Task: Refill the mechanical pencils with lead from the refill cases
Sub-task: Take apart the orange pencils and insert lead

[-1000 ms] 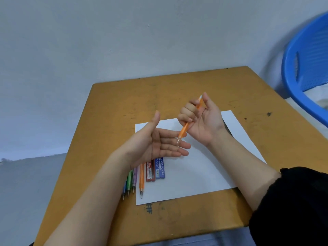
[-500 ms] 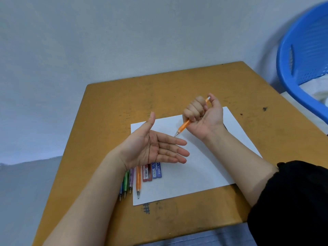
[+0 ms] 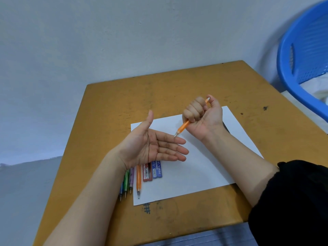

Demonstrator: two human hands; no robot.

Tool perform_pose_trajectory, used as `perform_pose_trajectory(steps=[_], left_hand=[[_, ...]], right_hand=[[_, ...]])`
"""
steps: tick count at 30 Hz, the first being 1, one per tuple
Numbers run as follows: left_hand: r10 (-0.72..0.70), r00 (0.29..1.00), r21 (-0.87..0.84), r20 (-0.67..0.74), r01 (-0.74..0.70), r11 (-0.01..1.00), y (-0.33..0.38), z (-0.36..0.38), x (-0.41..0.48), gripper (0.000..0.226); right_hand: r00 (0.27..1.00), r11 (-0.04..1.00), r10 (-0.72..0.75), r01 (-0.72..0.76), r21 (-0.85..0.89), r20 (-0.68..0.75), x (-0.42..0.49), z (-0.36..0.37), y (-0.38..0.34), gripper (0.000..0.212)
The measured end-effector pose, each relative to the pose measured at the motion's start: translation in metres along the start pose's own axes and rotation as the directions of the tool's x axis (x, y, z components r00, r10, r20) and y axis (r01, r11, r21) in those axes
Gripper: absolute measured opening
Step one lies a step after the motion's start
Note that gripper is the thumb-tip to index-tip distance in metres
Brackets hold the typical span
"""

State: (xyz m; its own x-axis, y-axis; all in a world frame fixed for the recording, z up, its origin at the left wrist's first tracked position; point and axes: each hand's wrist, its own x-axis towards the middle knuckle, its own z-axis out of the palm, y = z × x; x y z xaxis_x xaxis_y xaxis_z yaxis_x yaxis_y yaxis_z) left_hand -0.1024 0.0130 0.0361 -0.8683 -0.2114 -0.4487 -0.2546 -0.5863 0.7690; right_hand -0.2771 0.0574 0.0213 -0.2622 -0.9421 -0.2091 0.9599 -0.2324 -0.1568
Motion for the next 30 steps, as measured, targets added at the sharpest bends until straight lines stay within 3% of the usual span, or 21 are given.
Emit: perform_pose_trajectory(steps=[23, 27, 30], left_hand=[[0.02, 1.0, 0.015, 0.022, -0.021, 1.0, 0.0005, -0.0014, -0.0017, 0.095], [0.049, 0.998, 0.03, -0.04, -0.048, 0.998, 0.0005, 0.0008, -0.0006, 0.084], [0.16, 0.976, 0.026, -0.148, -0.158, 0.987, -0.001, 0.0026, 0.0023, 0.061]], right_hand=[[0.997, 0.999, 0.035, -0.035, 0.004, 0.065, 0.0021, -0.0019, -0.0007, 0.053], [0.992, 0.994, 0.058, -0.047, -0.1, 0.111, 0.0047, -0.0003, 0.0004, 0.053], [0.99, 0.979, 0.051, -0.024, -0.203, 0.129, 0.0057, 0.0018, 0.0033, 0.05]])
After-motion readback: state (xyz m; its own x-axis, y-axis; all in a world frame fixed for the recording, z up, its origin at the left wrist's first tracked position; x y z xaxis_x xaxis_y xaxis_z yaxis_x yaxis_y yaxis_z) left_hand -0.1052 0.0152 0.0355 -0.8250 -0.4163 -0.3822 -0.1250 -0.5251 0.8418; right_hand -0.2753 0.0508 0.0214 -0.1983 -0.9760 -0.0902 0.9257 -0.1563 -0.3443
